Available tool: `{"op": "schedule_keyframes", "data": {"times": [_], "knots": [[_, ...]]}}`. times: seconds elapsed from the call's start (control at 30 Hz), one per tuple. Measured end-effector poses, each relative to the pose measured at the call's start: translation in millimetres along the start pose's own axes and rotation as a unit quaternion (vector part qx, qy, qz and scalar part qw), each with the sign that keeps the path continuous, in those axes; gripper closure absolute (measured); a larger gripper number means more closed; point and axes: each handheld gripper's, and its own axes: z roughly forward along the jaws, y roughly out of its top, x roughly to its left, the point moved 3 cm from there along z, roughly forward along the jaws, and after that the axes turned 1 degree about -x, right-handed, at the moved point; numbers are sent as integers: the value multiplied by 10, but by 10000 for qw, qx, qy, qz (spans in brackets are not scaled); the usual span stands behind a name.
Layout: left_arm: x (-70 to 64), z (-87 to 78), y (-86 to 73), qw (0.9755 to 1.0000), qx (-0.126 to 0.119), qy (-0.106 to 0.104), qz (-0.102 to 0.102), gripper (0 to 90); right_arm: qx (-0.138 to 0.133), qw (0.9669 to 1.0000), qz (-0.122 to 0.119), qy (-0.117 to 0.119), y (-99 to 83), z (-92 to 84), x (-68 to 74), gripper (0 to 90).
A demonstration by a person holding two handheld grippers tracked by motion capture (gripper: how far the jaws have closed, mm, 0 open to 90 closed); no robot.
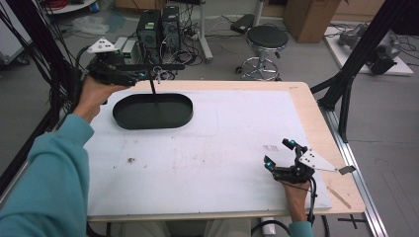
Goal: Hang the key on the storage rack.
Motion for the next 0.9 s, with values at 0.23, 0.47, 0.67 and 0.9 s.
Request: {"op": "schedule_keyframes", "data": {"times": [0.23,0.47,0.67,0.9], "knots": [[-101,-413,-218,9998,-195,27,11,17,-8,10000,-30,2,1,2,-2,33],[-273,-740,-573,9982,-578,137,-35,17,-2,10000,-21,11,0,1,2,33],[-418,-878,-896,9968,-777,152,-115,17,8,10000,-18,-6,1,2,11,33],[-627,-979,-1363,9953,-951,148,-67,17,8,10000,-20,-16,1,2,10,33]]}}
